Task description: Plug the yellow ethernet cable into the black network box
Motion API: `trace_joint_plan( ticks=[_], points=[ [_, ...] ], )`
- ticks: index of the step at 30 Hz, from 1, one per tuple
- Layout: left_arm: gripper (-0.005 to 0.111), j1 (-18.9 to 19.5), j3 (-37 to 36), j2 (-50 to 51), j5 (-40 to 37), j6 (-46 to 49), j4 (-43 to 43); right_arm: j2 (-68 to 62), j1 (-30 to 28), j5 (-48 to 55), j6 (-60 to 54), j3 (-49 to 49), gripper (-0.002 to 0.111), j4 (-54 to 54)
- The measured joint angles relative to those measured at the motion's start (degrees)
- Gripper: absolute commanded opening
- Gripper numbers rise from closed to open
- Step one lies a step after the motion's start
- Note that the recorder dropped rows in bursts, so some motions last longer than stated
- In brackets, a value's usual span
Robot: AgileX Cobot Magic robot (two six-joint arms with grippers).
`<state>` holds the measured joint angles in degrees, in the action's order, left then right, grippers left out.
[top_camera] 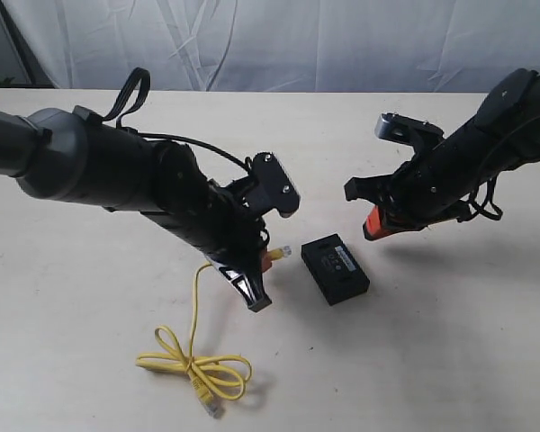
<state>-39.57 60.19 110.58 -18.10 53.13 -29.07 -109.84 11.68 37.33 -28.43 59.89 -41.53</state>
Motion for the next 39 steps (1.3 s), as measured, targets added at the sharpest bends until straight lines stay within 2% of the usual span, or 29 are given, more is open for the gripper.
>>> trace_joint_plan(
  ticks=[22, 39],
  points=[
    [0.0, -1.97, 4.0, 4.15, -4.01, 0.0, -1.04, -1.67, 0.0, 0.57, -0.16, 0.0, -0.001, -2.22],
    [0.0, -1.97, 4.0, 4.15, 0.31, 0.0, 2.27, -1.67, 0.0, 0.66, -0.32, 0.0, -0.001, -2.4]
  ],
)
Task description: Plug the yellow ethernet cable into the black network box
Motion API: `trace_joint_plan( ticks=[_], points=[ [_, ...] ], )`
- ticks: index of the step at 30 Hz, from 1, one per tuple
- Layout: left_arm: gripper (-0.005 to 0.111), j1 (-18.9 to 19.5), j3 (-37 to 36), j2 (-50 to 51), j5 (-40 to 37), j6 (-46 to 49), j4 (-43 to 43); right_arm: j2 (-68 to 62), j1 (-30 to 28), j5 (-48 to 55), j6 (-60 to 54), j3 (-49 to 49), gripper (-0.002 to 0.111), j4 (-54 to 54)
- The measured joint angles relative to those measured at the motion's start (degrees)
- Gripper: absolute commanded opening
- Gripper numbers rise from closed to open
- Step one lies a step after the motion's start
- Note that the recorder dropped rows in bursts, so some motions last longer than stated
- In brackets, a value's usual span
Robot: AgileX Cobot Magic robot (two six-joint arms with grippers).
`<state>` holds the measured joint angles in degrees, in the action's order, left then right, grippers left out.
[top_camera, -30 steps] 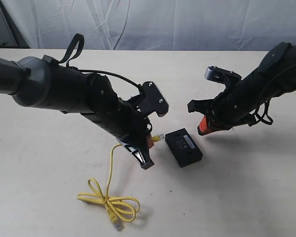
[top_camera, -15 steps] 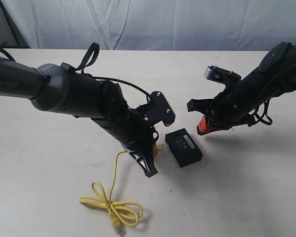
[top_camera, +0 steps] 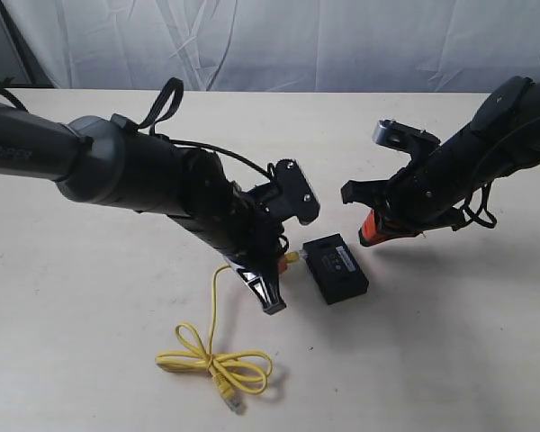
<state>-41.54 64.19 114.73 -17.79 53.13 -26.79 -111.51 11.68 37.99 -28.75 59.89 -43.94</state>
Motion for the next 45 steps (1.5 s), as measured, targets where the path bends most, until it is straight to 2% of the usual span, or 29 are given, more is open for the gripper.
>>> trace_joint_plan(
  ticks=[16, 31, 45],
  points=[
    [0.0, 0.0, 0.0, 0.75, 0.23, 0.0, 3.7, 0.0, 0.0, -0.35, -1.4, 0.0, -0.001, -1.05],
    [0.0, 0.0, 0.12, 1.28, 2.4, 0.0, 3.7, 0.0, 0.0, -0.78, -6.01, 0.0, -0.001, -5.25],
    [0.0, 0.0, 0.23, 0.95, 0.95, 0.0, 3.7, -3.09, 0.0, 0.04, -6.38, 0.0, -0.001, -5.6]
  ],
)
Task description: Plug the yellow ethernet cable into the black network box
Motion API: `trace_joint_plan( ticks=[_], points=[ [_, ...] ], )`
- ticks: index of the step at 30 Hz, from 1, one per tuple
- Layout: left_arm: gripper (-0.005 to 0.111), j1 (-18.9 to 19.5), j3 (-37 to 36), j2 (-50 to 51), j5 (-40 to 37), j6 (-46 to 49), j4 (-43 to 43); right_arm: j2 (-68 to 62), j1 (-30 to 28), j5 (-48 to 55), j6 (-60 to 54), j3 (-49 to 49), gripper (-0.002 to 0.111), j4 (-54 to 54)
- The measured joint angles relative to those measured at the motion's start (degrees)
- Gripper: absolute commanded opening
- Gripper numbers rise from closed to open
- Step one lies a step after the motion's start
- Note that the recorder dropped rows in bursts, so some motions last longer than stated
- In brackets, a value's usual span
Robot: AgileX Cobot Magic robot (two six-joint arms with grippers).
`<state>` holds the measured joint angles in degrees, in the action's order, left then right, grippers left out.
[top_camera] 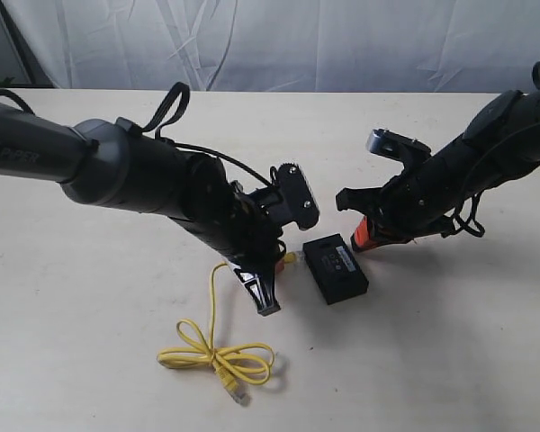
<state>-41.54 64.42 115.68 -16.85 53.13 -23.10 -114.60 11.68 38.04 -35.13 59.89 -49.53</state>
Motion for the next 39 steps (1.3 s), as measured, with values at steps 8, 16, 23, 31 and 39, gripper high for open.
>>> trace_joint_plan(
  ticks=[8, 16, 23, 31, 39],
  points=[
    [0.0, 0.0, 0.0, 0.0, 0.91, 0.0, -0.54, 0.0, 0.0, 0.0, 0.0, 0.0, -0.001, 0.0],
    [0.0, 0.0, 0.0, 0.0, 1.43, 0.0, -0.89, 0.0, 0.0, 0.22, 0.0, 0.0, -0.001, -0.59],
    [0.0, 0.0, 0.0, 0.0, 0.92, 0.16, -0.89, 0.0, 0.0, 0.33, 0.0, 0.0, -0.001, -1.08],
    [0.0, 0.0, 0.0, 0.0, -0.3, 2.68, -2.22, 0.0, 0.0, 0.44, -0.1, 0.0, -0.001, -1.1],
    [0.0, 0.0, 0.0, 0.0, 1.55, 2.96, -2.58, 0.0, 0.0, 0.44, -0.01, 0.0, -0.001, -1.33]
  ],
)
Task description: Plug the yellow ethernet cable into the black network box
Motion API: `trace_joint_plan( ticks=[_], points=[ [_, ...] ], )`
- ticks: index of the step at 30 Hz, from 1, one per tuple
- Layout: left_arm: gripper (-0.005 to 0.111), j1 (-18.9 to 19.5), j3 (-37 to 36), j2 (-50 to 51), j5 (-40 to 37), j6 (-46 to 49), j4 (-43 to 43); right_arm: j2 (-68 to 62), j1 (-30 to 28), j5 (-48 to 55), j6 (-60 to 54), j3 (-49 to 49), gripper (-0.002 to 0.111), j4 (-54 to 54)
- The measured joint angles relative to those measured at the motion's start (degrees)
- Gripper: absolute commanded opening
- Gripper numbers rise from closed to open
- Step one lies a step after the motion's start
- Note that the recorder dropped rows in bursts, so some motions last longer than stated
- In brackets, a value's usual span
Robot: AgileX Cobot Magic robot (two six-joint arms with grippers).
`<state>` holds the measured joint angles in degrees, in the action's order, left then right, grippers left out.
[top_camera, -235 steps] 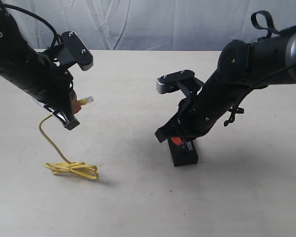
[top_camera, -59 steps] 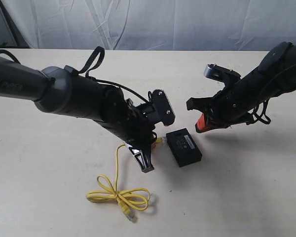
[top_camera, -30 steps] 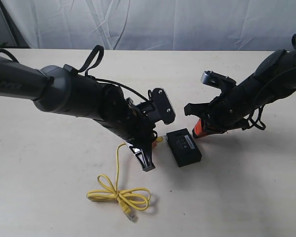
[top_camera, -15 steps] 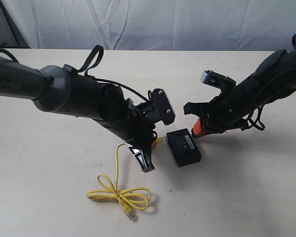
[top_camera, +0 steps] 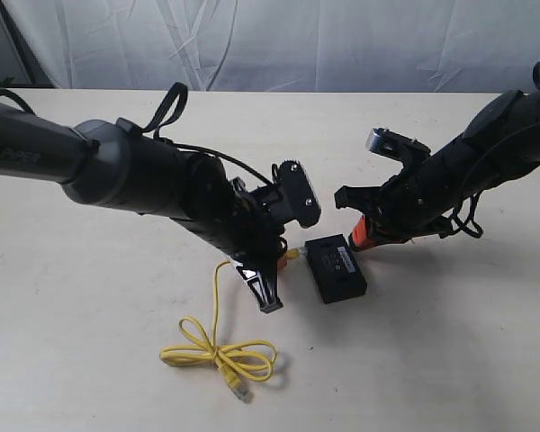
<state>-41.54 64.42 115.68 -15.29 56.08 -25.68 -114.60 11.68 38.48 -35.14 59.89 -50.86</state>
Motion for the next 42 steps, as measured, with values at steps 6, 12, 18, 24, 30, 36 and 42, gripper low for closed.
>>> trace_joint_plan(
  ticks=[6, 12, 18, 24, 30, 36, 42],
  points=[
    [0.0, 0.0, 0.11, 0.35, 0.0, 0.04, 0.0, 0.0, 0.0, 0.38, 0.0, 0.0, -0.001, -0.13],
    [0.0, 0.0, 0.11, 0.35, -0.12, 1.34, 0.0, 0.0, 0.0, 0.5, -0.24, 0.0, -0.001, -0.13],
    [0.0, 0.0, 0.11, 0.35, -0.12, 2.73, 0.0, 0.0, 0.0, 0.5, -0.44, 0.0, -0.001, -0.47],
    [0.0, 0.0, 0.11, 0.35, 0.68, 2.86, 0.0, 0.0, 0.0, 0.72, -0.79, 0.0, -0.001, -0.56],
    [0.0, 0.0, 0.11, 0.35, 0.8, 2.97, 0.0, 0.0, 0.0, 0.83, -1.35, 0.0, -0.001, -0.59],
    [0.0, 0.0, 0.11, 0.35, 0.91, 3.08, 0.0, 0.0, 0.0, 0.83, -3.62, 0.0, -0.001, -2.68],
    [0.0, 0.0, 0.11, 0.35, 0.8, 3.51, 0.0, 0.0, 0.0, 0.83, -4.53, 0.0, -0.001, -3.04]
  ],
)
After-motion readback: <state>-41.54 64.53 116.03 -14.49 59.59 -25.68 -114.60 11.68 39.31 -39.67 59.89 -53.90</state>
